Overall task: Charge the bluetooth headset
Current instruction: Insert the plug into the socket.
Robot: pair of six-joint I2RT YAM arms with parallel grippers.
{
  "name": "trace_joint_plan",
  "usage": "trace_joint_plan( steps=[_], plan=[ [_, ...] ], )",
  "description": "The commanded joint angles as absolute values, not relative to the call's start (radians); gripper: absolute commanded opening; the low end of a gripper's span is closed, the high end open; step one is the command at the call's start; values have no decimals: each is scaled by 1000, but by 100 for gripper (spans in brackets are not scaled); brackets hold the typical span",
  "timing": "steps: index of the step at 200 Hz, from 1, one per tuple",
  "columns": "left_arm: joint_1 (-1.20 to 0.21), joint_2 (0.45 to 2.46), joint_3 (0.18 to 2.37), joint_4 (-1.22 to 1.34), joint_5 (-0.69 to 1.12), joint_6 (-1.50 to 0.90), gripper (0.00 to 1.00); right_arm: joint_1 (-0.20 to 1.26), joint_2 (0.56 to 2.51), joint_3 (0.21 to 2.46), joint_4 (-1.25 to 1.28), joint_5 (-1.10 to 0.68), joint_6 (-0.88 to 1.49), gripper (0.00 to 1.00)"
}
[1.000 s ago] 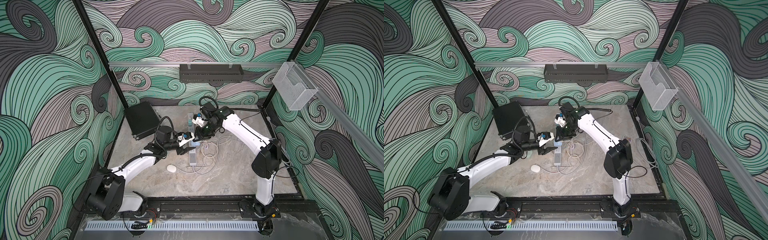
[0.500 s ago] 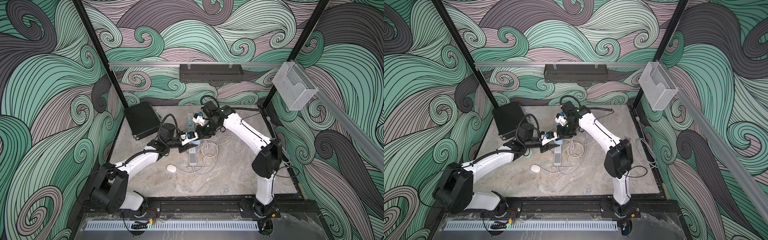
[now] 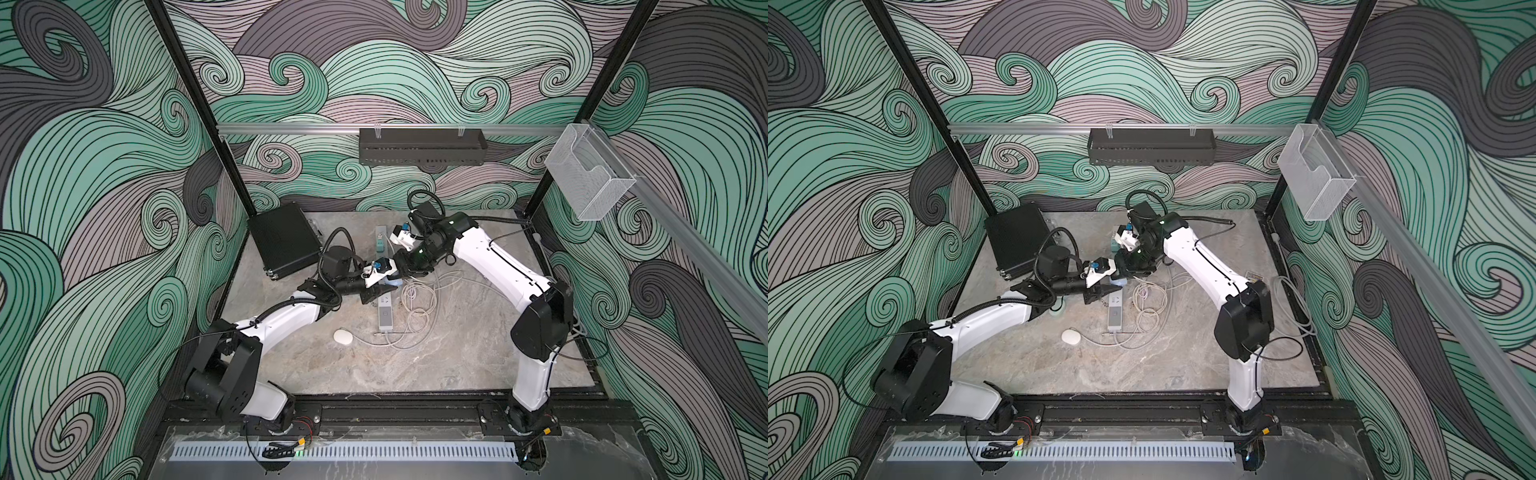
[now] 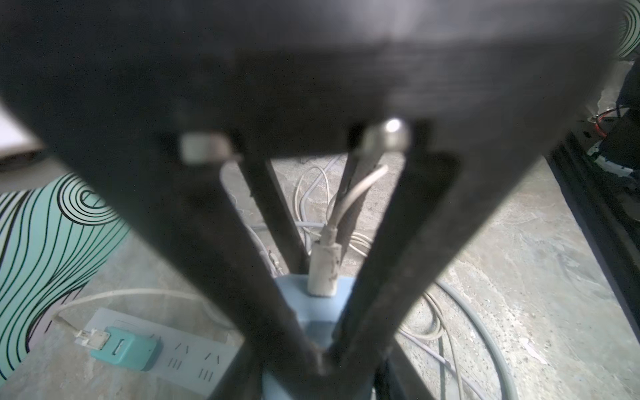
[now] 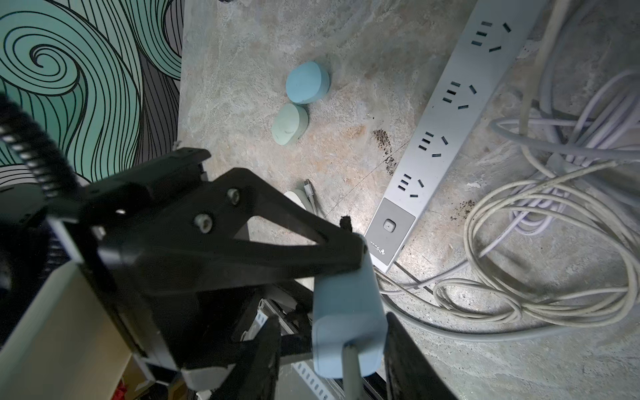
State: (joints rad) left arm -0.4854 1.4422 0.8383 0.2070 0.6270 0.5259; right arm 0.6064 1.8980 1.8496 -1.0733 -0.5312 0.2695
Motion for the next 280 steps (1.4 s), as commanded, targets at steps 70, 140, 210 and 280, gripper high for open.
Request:
trace_joint_plan(
  steps=[70,140,210,280],
  plan=[
    [-483,1430,839,298,591,404,0,613,1807,1740,-962,-471,396,28],
    [-468,1277,867,0,370,131,70,646,1848,1779,-943,-259,457,12],
    [-367,1201,903,-486,239,-291,63,705,2115,2079,-1040,-50,489,11],
    [-328,1308,977,-523,293,-355,62,707,2408,2463,-1203,87,474,8]
  ],
)
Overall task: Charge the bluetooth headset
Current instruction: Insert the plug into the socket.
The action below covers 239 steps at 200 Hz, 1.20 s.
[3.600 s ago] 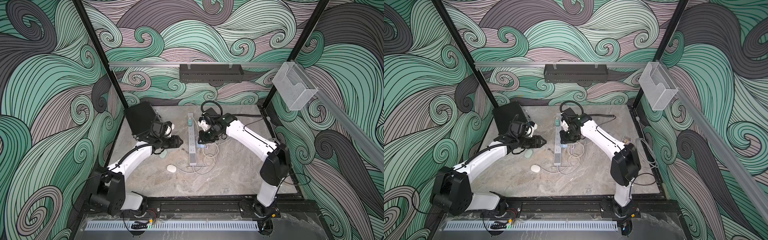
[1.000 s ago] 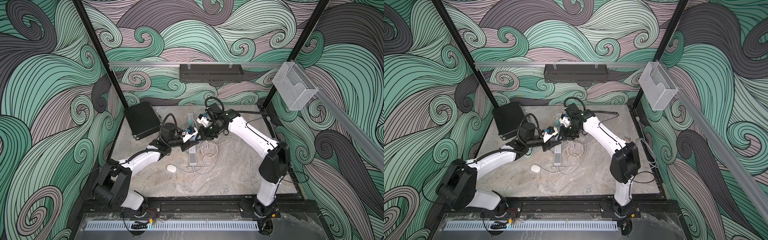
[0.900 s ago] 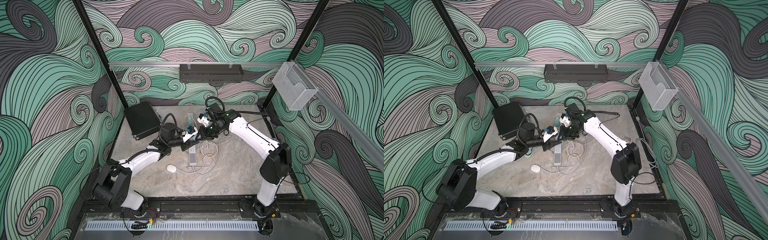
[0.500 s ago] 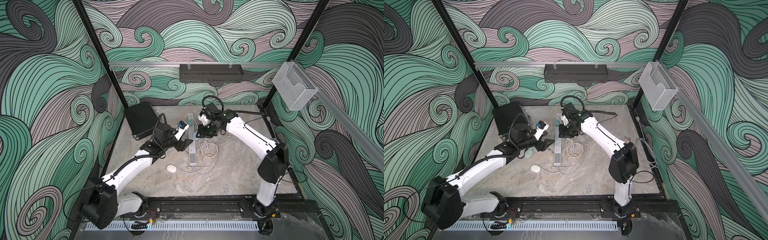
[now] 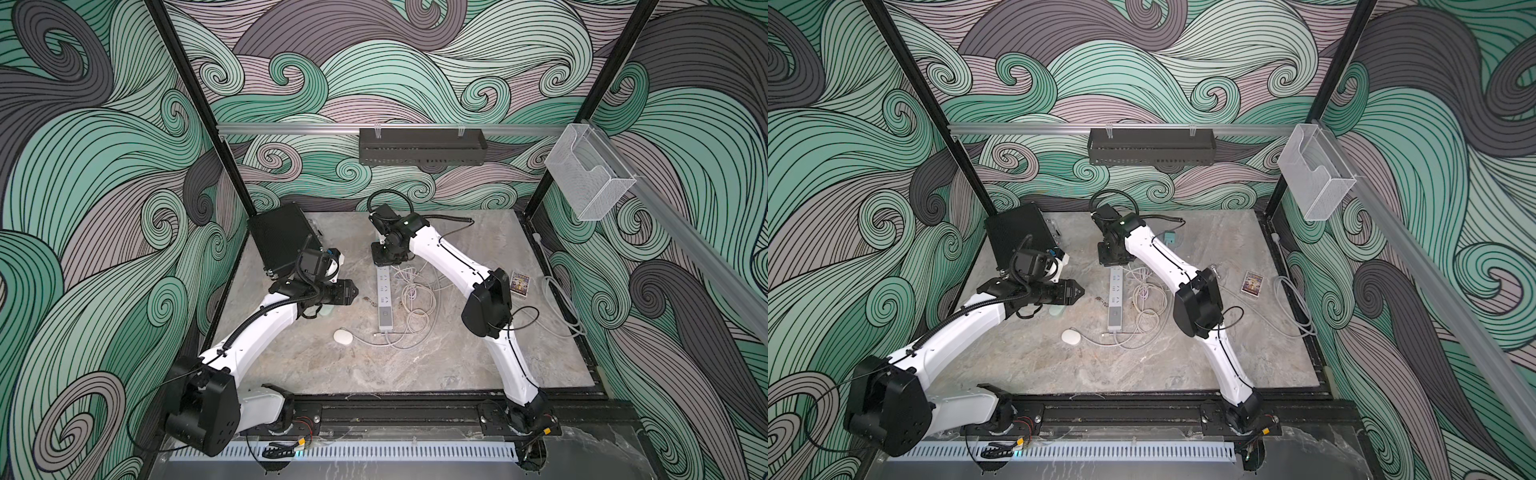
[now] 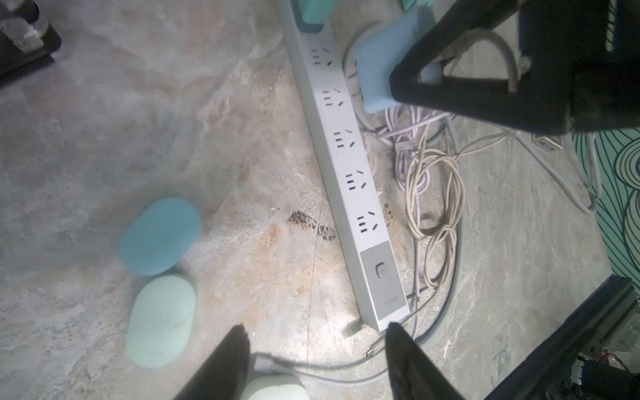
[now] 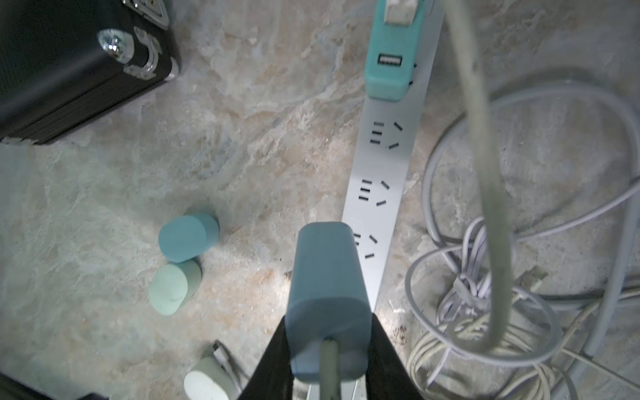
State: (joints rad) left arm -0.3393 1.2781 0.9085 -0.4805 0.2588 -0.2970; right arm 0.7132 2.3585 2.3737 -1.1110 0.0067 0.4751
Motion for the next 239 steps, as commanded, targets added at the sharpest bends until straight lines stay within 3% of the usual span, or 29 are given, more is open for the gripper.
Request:
trace_joint_plan(
  steps=[1,239],
  plan=[
    [-329,1310,979,-523,295,-355,62,706,2410,2466,-1205,86,474,8],
    [-300,1372,963,-395,345,-357,61,648,2626,2575,-1238,-16,498,4]
  ],
)
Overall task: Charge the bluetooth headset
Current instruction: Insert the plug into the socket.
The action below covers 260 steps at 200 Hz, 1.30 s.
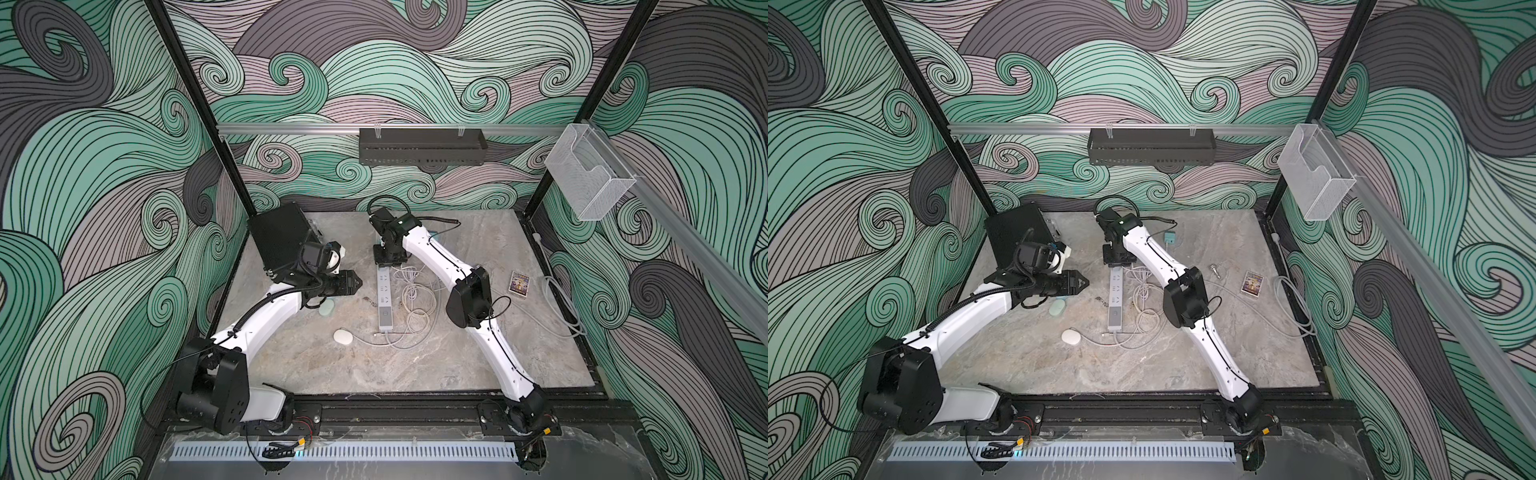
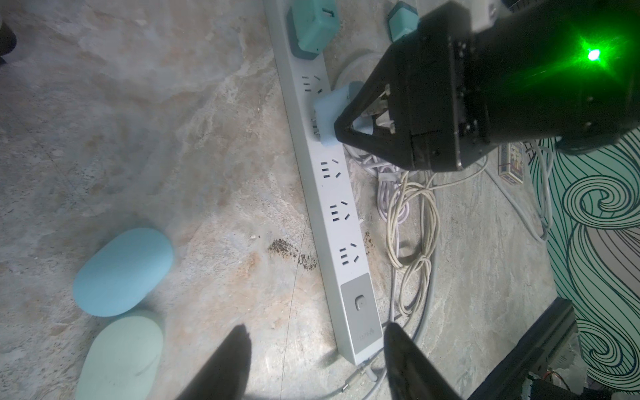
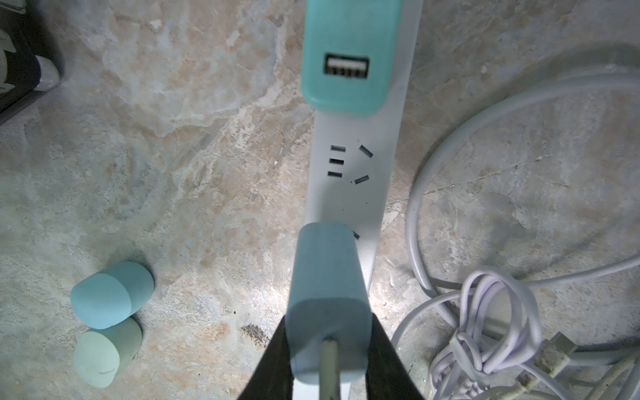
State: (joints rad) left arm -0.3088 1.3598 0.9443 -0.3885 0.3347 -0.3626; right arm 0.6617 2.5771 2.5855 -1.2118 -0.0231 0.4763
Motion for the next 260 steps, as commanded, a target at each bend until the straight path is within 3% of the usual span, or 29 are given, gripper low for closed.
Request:
trace_joint_plan(
  steps=[1,71,223,260],
  plan=[
    [-300,1373,963,-395,345,-357,61,648,2628,2574,-1239,-16,498,4],
    [-300,1383,994,-442,328,-317,60,666,2771,2733,-1235,30,554,1],
    [-300,1390,950,-385,328,-332,59,748,2800,2533,-1223,128,552,0],
    [-300,1388,950,-383,328,-334,59,738,2817,2583,-1224,96,546,0]
  ],
)
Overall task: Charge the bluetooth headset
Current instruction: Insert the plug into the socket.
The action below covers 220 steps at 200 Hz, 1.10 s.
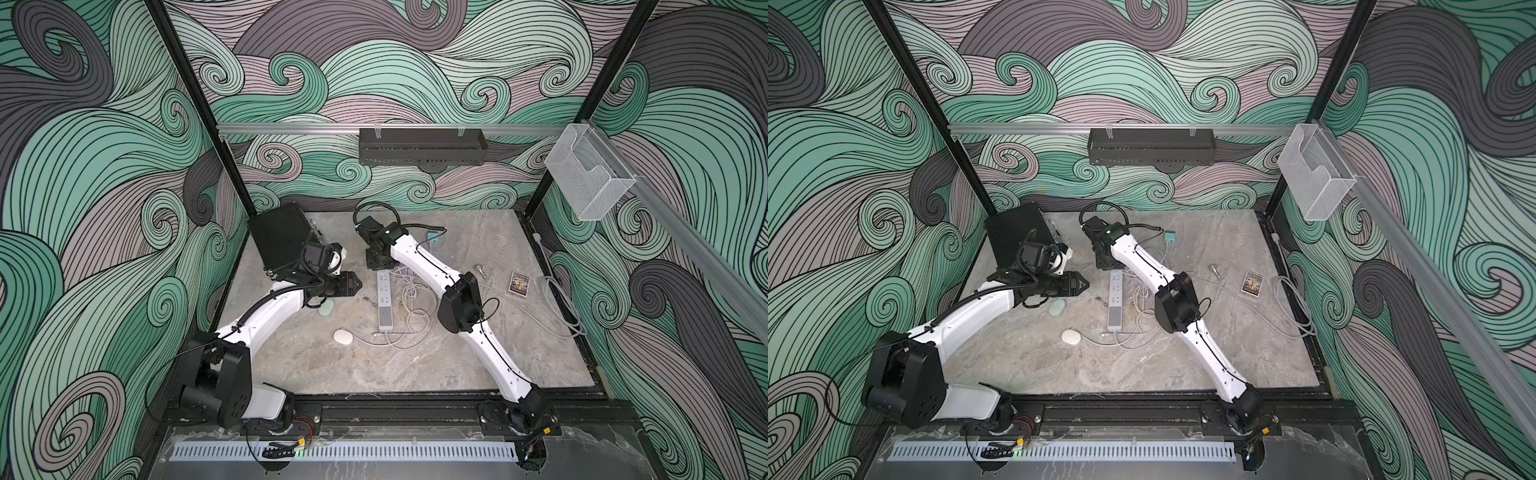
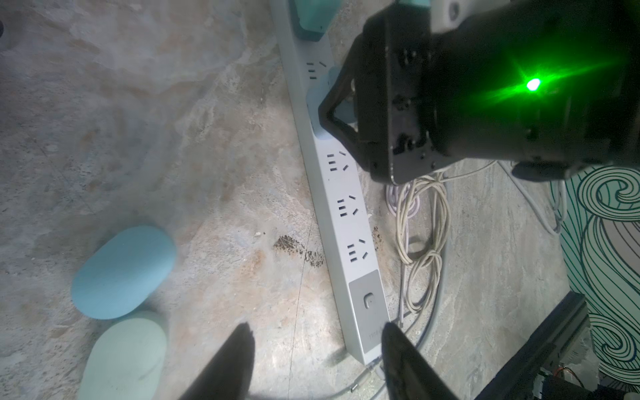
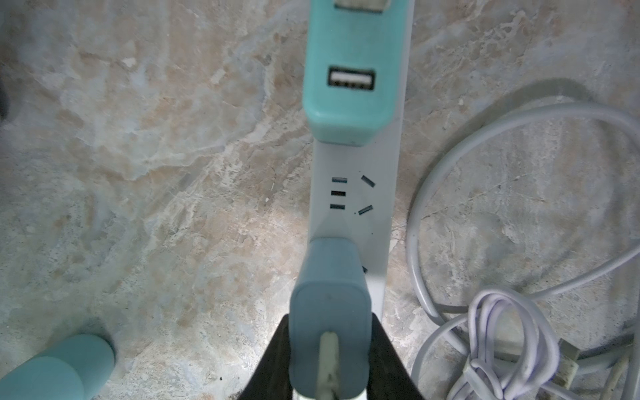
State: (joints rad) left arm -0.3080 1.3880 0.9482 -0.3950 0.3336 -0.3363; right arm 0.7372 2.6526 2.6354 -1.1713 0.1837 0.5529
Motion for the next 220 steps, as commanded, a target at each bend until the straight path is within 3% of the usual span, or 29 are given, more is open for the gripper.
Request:
trace_joint_plan(
  steps=[1,19,38,52,82,109,156,193,220],
  plan=[
    [-301,1388,950,-383,328,-334,59,738,2816,2584,-1224,98,546,0],
    [-300,1382,945,-384,327,-331,59,735,2802,2595,-1224,115,545,3],
    [-301,1378,942,-385,324,-330,59,731,2781,2621,-1223,112,548,16],
    [-300,1373,943,-386,321,-329,59,730,2758,2646,-1223,127,552,20],
    [-300,1353,937,-387,310,-322,59,730,2691,2681,-1222,174,566,42],
    [-300,1327,930,-385,304,-316,59,743,2615,2676,-1223,210,572,53],
    [-300,1296,922,-380,276,-308,59,812,2453,2560,-1212,156,541,60],
    [-299,1291,925,-389,254,-301,60,843,2200,2224,-1073,19,559,61],
    [-300,1286,919,-382,249,-287,60,834,2009,2031,-998,54,565,60]
  ],
)
